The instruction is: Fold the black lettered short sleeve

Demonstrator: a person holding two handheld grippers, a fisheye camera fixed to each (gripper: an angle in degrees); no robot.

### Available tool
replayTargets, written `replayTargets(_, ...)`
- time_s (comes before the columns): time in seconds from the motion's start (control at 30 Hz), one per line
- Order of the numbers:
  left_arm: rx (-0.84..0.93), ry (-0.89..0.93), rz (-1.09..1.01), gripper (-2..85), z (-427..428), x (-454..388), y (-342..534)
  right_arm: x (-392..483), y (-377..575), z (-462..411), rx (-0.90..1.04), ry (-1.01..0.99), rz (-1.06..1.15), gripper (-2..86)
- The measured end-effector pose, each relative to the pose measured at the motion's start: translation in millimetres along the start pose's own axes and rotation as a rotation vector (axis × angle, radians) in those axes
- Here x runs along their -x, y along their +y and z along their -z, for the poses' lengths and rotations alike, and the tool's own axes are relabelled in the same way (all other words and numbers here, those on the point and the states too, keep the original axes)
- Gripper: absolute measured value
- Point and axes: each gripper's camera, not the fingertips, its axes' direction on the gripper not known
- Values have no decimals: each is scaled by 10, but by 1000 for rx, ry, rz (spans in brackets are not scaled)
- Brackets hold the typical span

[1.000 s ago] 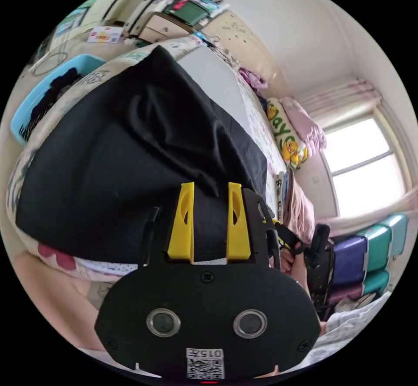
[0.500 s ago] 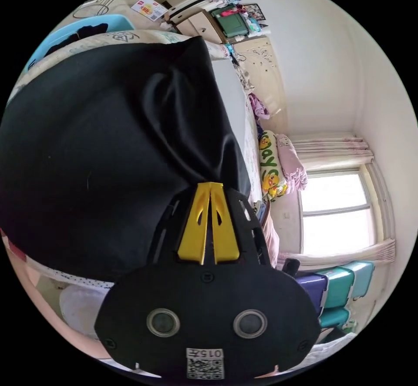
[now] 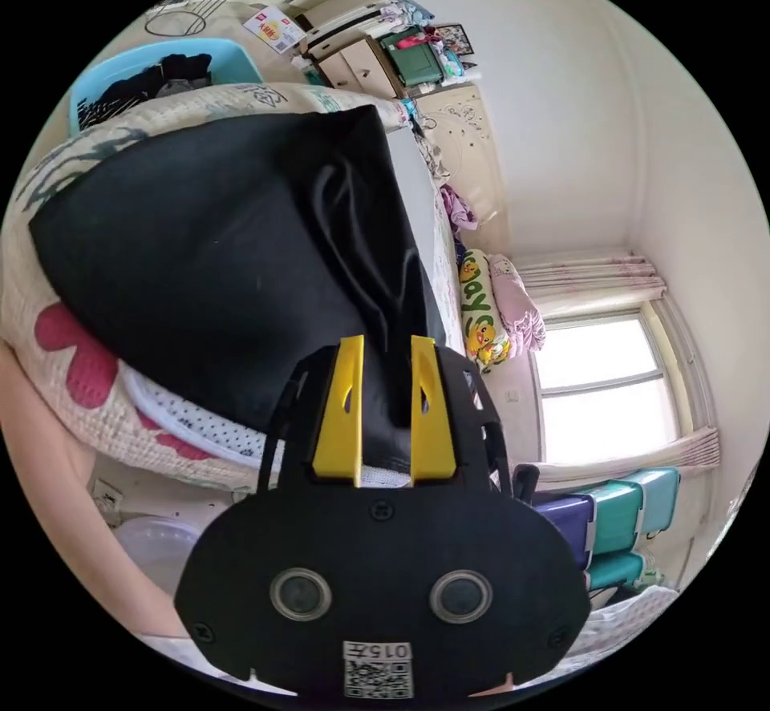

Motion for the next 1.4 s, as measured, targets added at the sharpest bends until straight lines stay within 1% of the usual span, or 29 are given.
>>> replayTargets(0.13, 38, -13, 12, 121, -301, -54, -211, 88, -83, 50, 32, 25, 25, 62)
replayTargets(0.23, 73, -32, 43, 131, -532, -64, -329, 95, -172, 47, 64, -5, 13, 83)
replayTargets(0.33, 51, -66, 61, 104, -623, -67, -383, 154, -244, 67, 68, 0, 31, 87)
replayTargets(0.4, 48, -93, 63, 65, -677, -40, -420, 187, -302, 89, 72, 9, 31, 81)
replayTargets(0.47, 66, -92, 72, 26, -690, 18, -440, 158, -395, 157, 69, -6, -20, 66)
replayTargets(0.53, 64, -59, 70, 12, -634, 68, -429, 155, -448, 254, 61, -31, -33, 46)
replayTargets(0.67, 5, -8, 4, 0, -235, 48, -257, 272, -470, 548, 40, 17, -14, 6)
replayTargets(0.73, -13, -8, -25, -1, -23, 47, -151, 330, -461, 680, 28, 1, -10, 1)
replayTargets(0.8, -30, -47, -54, -2, 213, 77, -3, 407, -452, 814, 8, -6, -2, -2)
replayTargets(1.1, 34, -156, -97, 13, 282, 247, 287, 760, -527, 1285, 34, 85, 17, -5)
replayTargets(1.27, 95, -112, -117, 41, 358, 290, 251, 982, -735, 1650, 19, 118, 11, -1)
replayTargets(1.33, 49, -134, -145, 51, 564, 266, 209, 1142, -795, 1828, -18, 160, 19, 3)
replayTargets(1.4, -66, -180, -184, 49, 907, 228, 75, 1414, -860, 1970, -53, 173, 84, 8)
